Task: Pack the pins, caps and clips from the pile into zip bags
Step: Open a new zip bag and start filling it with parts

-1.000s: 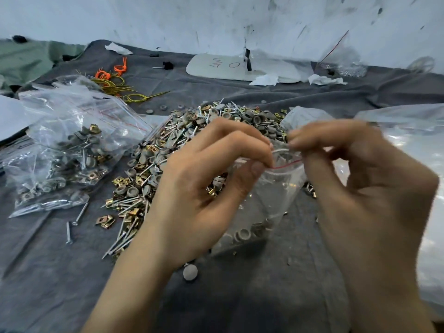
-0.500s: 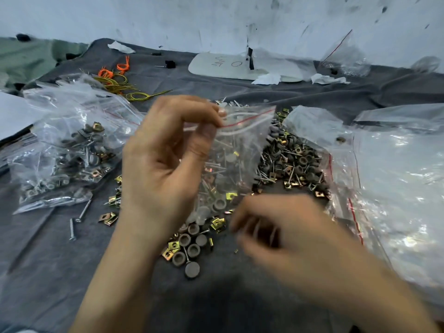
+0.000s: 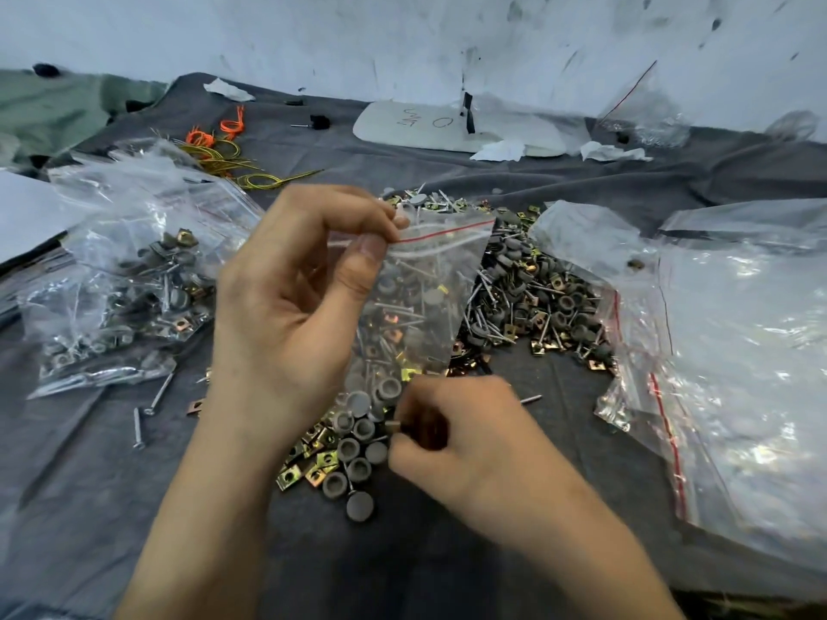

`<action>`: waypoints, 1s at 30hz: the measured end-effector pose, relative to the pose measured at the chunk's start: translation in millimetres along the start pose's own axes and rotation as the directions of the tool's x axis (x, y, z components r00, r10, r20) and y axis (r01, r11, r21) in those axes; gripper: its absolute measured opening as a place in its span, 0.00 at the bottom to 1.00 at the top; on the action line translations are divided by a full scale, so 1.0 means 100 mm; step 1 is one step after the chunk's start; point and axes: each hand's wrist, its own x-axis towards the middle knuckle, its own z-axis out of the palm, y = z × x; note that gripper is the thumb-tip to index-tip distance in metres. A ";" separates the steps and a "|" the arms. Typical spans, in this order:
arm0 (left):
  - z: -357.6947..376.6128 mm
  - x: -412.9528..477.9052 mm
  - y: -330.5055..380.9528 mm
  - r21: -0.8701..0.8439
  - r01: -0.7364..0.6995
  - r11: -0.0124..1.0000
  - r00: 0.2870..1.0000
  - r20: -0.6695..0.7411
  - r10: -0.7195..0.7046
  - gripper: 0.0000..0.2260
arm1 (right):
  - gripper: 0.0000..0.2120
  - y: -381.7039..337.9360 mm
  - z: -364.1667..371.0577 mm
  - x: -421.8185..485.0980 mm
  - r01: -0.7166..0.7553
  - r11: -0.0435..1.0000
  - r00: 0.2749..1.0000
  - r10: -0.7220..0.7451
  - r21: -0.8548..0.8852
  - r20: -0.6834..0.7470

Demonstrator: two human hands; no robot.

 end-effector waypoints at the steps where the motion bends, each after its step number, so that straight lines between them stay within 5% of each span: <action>1: 0.01 0.00 0.01 -0.015 0.007 1.000 1.000 0.012 -0.007 0.10 | 0.05 -0.01 -0.09 -0.02 0.073 0.990 0.995 -0.063 0.124 -0.081; 3: 0.04 0.00 0.04 -0.036 0.019 0.999 0.998 0.054 -0.017 0.08 | 0.05 -0.04 -0.27 -0.09 0.254 0.941 0.920 -0.164 0.222 -0.357; 5: 0.10 -0.01 0.08 -0.044 0.019 0.999 0.992 0.126 -0.013 0.06 | 0.06 -0.03 -0.38 -0.14 0.375 0.915 0.766 -0.216 0.147 -0.606; 7: 0.15 -0.02 0.13 -0.049 0.004 0.999 0.980 0.199 0.006 0.05 | 0.02 0.01 -0.44 -0.15 0.387 0.919 0.645 -0.218 0.067 -0.732; 9: 0.20 -0.04 0.16 -0.061 -0.016 0.998 0.969 0.246 0.031 0.05 | 0.01 0.06 -0.49 -0.18 0.348 0.937 0.603 -0.204 0.024 -0.771; 18: 0.24 -0.04 0.23 -0.084 -0.024 0.996 0.959 0.279 0.047 0.06 | 0.06 0.06 -0.56 -0.22 0.178 0.979 0.720 -0.195 -0.094 -0.666; 30: 0.26 -0.05 0.23 -0.118 -0.013 0.993 0.963 0.265 0.044 0.06 | 0.07 0.05 -0.63 -0.25 0.247 0.966 0.715 -0.238 -0.081 -0.657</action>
